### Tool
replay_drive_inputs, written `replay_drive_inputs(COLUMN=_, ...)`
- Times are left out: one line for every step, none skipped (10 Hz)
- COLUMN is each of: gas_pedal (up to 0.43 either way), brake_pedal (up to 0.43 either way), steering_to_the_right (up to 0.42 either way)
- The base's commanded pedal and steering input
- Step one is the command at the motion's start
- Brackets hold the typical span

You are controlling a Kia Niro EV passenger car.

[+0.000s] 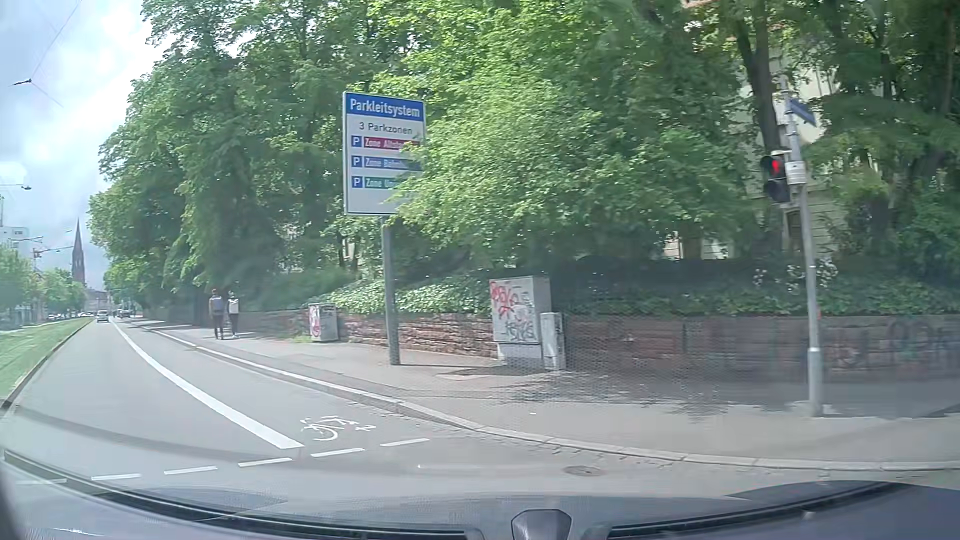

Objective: Follow the waypoints while adhering to traffic rules and regulations

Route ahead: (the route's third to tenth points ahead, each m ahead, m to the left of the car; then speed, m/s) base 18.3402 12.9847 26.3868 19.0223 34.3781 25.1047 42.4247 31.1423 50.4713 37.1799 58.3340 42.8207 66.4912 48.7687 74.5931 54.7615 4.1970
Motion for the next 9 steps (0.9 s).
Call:
replay_drive_inputs(gas_pedal=0.059, brake_pedal=0.0, steering_to_the_right=-0.537)
replay_drive_inputs(gas_pedal=0.059, brake_pedal=0.0, steering_to_the_right=-0.55)
replay_drive_inputs(gas_pedal=0.087, brake_pedal=0.0, steering_to_the_right=-0.557)
replay_drive_inputs(gas_pedal=0.098, brake_pedal=0.0, steering_to_the_right=-0.556)
replay_drive_inputs(gas_pedal=0.118, brake_pedal=0.0, steering_to_the_right=-0.548)
replay_drive_inputs(gas_pedal=0.118, brake_pedal=0.0, steering_to_the_right=-0.525)
replay_drive_inputs(gas_pedal=0.13, brake_pedal=0.0, steering_to_the_right=-0.486)
replay_drive_inputs(gas_pedal=0.13, brake_pedal=0.0, steering_to_the_right=-0.453)
replay_drive_inputs(gas_pedal=0.13, brake_pedal=0.0, steering_to_the_right=-0.404)
